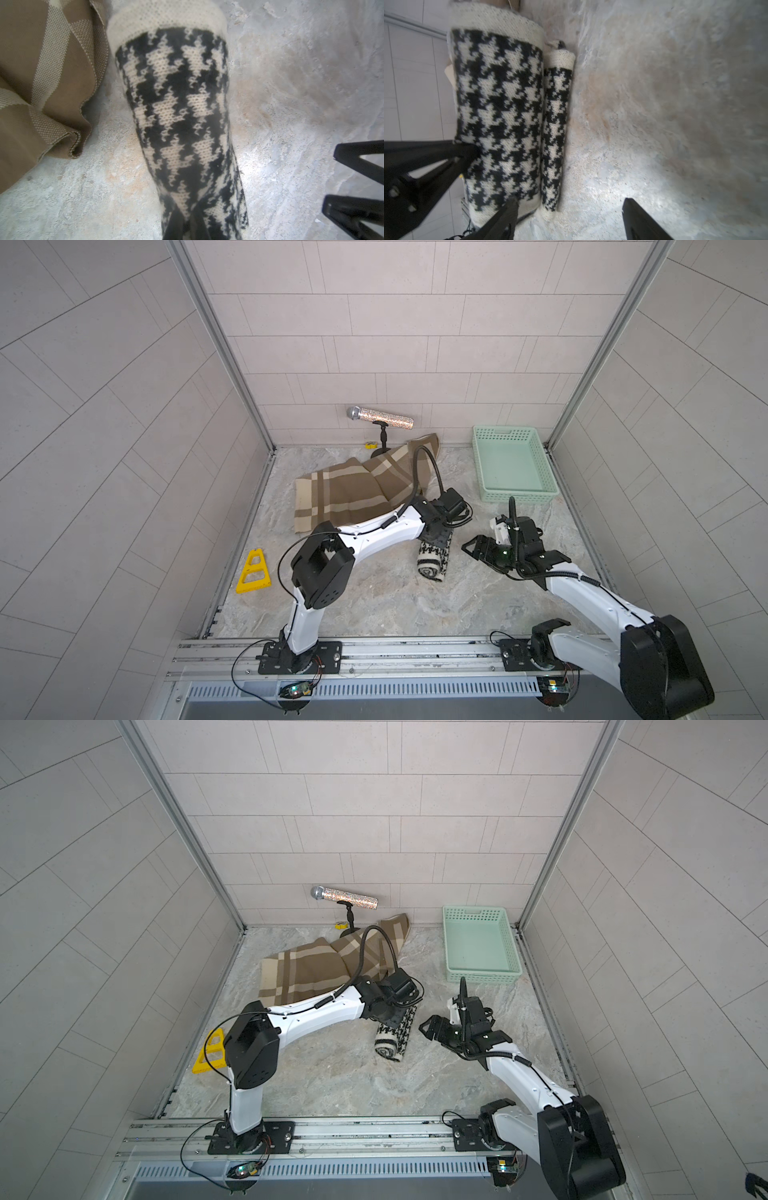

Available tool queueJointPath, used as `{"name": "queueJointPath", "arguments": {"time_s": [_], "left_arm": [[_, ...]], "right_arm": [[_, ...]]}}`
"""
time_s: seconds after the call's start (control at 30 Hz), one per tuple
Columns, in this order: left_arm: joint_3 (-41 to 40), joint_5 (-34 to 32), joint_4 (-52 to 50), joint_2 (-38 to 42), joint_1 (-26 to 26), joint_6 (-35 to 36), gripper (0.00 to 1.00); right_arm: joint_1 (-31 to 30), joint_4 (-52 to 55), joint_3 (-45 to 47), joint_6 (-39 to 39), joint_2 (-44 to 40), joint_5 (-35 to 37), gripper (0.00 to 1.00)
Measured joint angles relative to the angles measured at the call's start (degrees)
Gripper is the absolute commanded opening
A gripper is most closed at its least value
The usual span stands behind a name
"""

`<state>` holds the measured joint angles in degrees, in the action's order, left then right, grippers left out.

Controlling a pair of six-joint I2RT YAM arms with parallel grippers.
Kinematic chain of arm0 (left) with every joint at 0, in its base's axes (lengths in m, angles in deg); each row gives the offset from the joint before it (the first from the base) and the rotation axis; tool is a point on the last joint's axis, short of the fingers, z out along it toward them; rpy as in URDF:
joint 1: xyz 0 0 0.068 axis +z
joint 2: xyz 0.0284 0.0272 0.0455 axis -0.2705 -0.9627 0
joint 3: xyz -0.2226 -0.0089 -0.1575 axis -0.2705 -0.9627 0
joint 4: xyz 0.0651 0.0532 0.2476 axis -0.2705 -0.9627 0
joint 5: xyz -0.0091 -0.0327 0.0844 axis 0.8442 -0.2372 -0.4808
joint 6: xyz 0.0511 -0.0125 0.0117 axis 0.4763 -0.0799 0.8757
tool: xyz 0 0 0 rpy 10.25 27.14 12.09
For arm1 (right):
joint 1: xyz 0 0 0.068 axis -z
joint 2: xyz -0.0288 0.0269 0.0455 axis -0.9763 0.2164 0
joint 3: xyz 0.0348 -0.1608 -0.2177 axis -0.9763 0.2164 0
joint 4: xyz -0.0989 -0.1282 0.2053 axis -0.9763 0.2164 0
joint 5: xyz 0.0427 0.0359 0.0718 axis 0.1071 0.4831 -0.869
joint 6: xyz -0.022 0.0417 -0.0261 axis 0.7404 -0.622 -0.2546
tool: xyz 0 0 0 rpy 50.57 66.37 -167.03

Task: Roll up the scarf and place it into the basket
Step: Roll the scarf at the center of the board.

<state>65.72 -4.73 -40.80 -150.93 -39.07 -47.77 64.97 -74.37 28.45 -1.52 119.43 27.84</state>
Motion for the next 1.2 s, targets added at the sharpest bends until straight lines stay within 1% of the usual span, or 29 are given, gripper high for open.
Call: {"name": "queueJointPath", "arguments": {"time_s": [0.17, 0.37, 0.6, 0.7, 0.73, 0.77, 0.8, 0.83, 0.87, 1.0, 1.03, 1.1, 1.2], "left_arm": [[3.1, -4.2, -1.8, -4.6, -1.8, 0.4, 0.00], [3.5, -5.4, -2.5, -5.3, -2.0, 0.3, 0.00], [3.5, -5.0, -2.4, -5.3, -2.0, 0.2, 0.00], [3.5, -5.0, -2.4, -5.3, -2.0, 0.2, 0.00], [3.5, -5.0, -2.4, -5.3, -2.0, 0.2, 0.00], [3.5, -4.9, -2.4, -5.3, -2.0, 0.2, 0.00], [3.5, -4.9, -2.4, -5.3, -2.0, 0.2, 0.01], [3.5, -4.7, -2.4, -5.3, -2.0, 0.2, 0.05], [3.5, -4.6, -2.4, -5.3, -2.0, 0.1, 0.11], [3.5, -3.7, -2.0, -5.2, -2.0, -0.2, 0.40], [3.5, -3.6, -2.0, -5.2, -2.0, -0.3, 0.43], [2.7, -2.9, -1.1, -4.7, -1.9, -0.4, 0.45], [-0.4, -0.9, 0.3, -1.7, -1.4, -0.8, 0.47]], "right_arm": [[0.4, -9.3, -1.1, -4.5, 6.6, -1.9, 0.84], [0.5, -19.5, -1.4, -8.7, 13.6, -4.6, 0.82], [-0.4, -24.2, -2.7, -9.6, 20.1, -6.3, 0.83], [-0.9, -25.2, -2.6, -9.8, 22.3, -6.8, 0.82], [-1.0, -26.0, -2.6, -10.0, 22.9, -6.9, 0.80], [-1.2, -27.0, -2.5, -10.3, 23.6, -7.1, 0.75], [-1.5, -28.0, -2.5, -10.6, 24.4, -7.3, 0.67], [-1.7, -28.8, -2.5, -10.8, 25.0, -7.4, 0.61], [-1.9, -30.0, -2.2, -11.2, 25.7, -7.6, 0.53], [-1.9, -34.2, -1.4, -12.3, 28.6, -8.6, 0.28], [-1.8, -34.8, -1.3, -12.4, 29.1, -8.9, 0.24], [-1.7, -38.4, -0.9, -13.0, 30.6, -9.7, 0.16], [-1.6, -46.4, -0.3, -15.6, 35.9, -12.1, 0.14]]}}
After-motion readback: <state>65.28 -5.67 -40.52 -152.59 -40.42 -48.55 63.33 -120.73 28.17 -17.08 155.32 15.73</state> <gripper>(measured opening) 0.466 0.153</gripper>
